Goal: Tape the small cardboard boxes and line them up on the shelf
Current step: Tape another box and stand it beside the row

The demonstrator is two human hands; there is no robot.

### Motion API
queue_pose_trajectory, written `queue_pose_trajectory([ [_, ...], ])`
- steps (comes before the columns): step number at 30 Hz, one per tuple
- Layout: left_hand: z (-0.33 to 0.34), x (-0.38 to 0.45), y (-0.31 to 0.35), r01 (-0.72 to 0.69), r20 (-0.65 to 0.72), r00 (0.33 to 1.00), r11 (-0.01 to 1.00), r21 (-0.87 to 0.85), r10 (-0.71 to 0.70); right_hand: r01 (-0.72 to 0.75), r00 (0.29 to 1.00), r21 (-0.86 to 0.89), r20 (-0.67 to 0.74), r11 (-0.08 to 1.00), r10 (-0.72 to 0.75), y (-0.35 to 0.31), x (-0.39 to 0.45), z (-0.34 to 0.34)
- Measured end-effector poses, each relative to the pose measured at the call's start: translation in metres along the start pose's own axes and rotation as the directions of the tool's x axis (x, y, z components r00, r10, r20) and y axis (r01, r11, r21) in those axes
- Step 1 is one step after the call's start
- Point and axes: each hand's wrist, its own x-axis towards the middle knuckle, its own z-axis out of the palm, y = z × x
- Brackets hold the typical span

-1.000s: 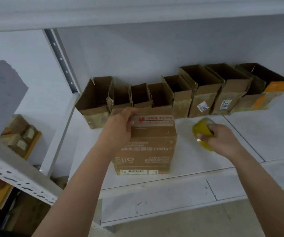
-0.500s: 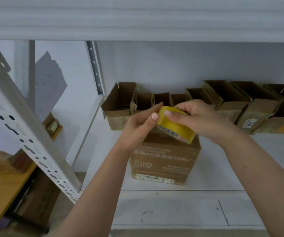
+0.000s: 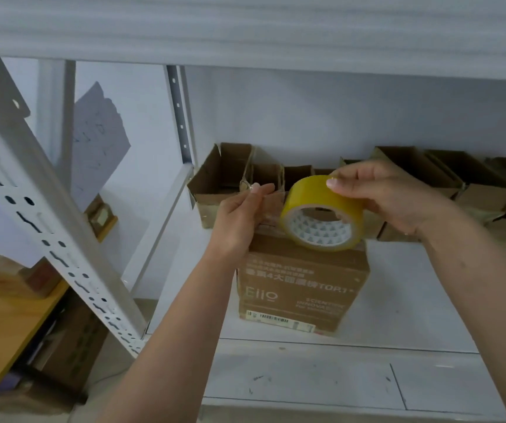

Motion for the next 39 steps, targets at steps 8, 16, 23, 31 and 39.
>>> queue_pose_trajectory([
  [8, -0.006, 0.002, -0.002, 0.076, -0.198, 0.971, 0.957, -0.279, -0.135, -0.087, 0.992, -0.204, -0.104, 0.975, 0.067, 0.0, 0.025, 0.015],
  [16, -0.025, 0.004, 0.002, 0.042, -0.259, 0.966, 0.992, 0.122, -0.009, -0.028, 0.989, -0.133, -0.148, 0.991, 0.008, 0.012, 0.024, 0.025],
  [23, -0.035, 0.007, -0.02, 0.214, -0.255, 0.947, 0.976, 0.039, -0.197, 0.054, 0.976, -0.092, -0.208, 0.994, -0.072, 0.015, 0.036, 0.041],
  [31, -0.038, 0.003, -0.046, 0.402, -0.169, 0.903, 0.915, 0.01, -0.395, 0.088, 0.961, -0.016, -0.261, 0.996, -0.089, 0.023, 0.043, 0.051],
  [39, -0.04, -0.005, -0.072, 0.532, -0.175, 0.834, 0.847, 0.003, -0.523, 0.118, 0.953, 0.047, -0.288, 0.992, -0.099, 0.022, 0.043, 0.054],
])
